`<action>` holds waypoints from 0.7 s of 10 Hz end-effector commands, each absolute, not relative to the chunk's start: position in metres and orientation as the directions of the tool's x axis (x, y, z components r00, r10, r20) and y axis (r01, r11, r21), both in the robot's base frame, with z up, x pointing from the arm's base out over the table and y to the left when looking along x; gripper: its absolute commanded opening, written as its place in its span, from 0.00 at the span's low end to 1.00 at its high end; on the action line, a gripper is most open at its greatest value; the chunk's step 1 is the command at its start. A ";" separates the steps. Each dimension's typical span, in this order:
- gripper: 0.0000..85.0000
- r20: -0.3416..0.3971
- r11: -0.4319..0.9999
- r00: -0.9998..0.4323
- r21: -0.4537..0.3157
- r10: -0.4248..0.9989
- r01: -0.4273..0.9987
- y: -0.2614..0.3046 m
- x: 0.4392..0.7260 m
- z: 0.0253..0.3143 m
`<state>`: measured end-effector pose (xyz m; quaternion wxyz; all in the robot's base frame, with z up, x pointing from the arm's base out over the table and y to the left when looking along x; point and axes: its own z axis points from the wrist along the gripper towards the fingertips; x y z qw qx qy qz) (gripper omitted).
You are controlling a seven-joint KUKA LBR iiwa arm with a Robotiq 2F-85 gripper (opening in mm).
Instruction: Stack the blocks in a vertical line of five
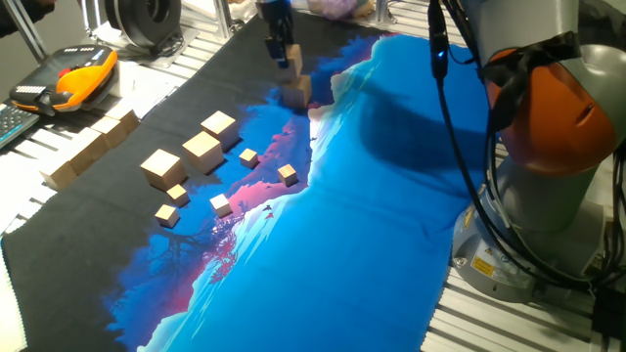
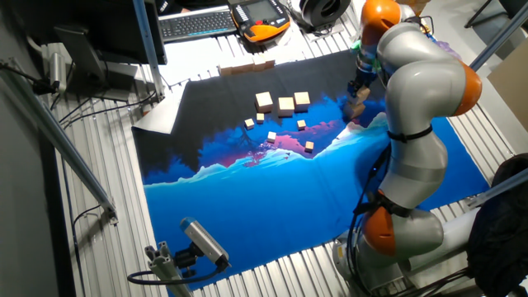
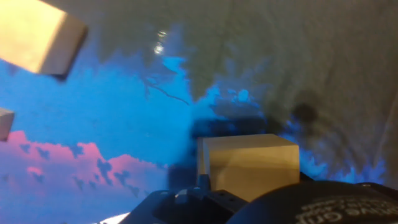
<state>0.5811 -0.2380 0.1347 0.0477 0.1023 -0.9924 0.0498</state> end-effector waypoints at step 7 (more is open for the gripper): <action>0.00 0.096 0.976 -0.975 -0.074 -0.198 -0.205 -0.230 0.574 0.119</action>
